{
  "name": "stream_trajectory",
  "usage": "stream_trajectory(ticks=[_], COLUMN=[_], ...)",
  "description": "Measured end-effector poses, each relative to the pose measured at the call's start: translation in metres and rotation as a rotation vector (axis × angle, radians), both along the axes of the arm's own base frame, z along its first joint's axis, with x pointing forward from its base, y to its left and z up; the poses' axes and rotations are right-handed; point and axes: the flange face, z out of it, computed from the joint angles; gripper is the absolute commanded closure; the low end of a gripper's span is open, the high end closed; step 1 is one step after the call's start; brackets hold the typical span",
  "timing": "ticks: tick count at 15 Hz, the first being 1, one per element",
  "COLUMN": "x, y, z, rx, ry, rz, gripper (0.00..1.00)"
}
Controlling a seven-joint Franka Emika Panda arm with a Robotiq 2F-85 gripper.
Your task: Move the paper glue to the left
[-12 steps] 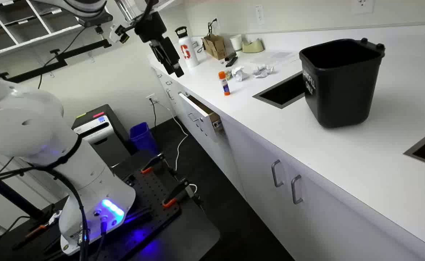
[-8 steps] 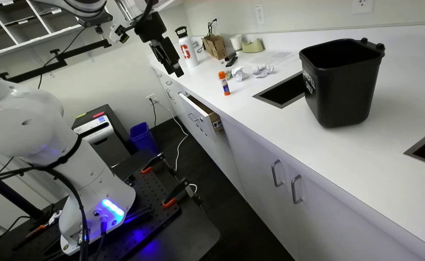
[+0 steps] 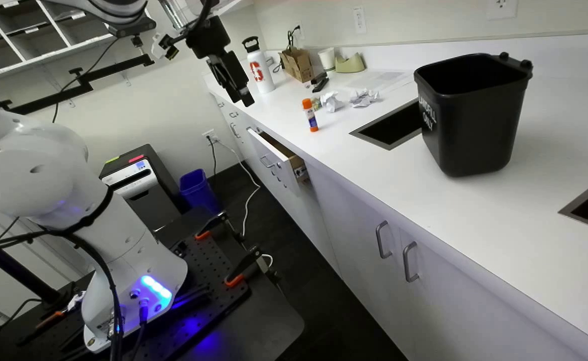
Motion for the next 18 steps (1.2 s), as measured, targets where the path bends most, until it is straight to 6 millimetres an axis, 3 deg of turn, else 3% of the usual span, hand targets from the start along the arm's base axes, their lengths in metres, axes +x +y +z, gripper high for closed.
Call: stream_trajectory(ticks=[9, 14, 16, 18], x=[0.004, 0.042, 0.062, 0.08], y=[0.005, 0.056, 0.076, 0.093], z=[0.003, 0.028, 0.021, -0.002], rx=[0.0, -0.015, -0.007, 0.0], ry=[-0.033, -0.262, -0.306, -0.31], rz=[0.014, 0.109, 0.121, 0.134], gripper=[0.0, 0.0, 0.0, 0.0])
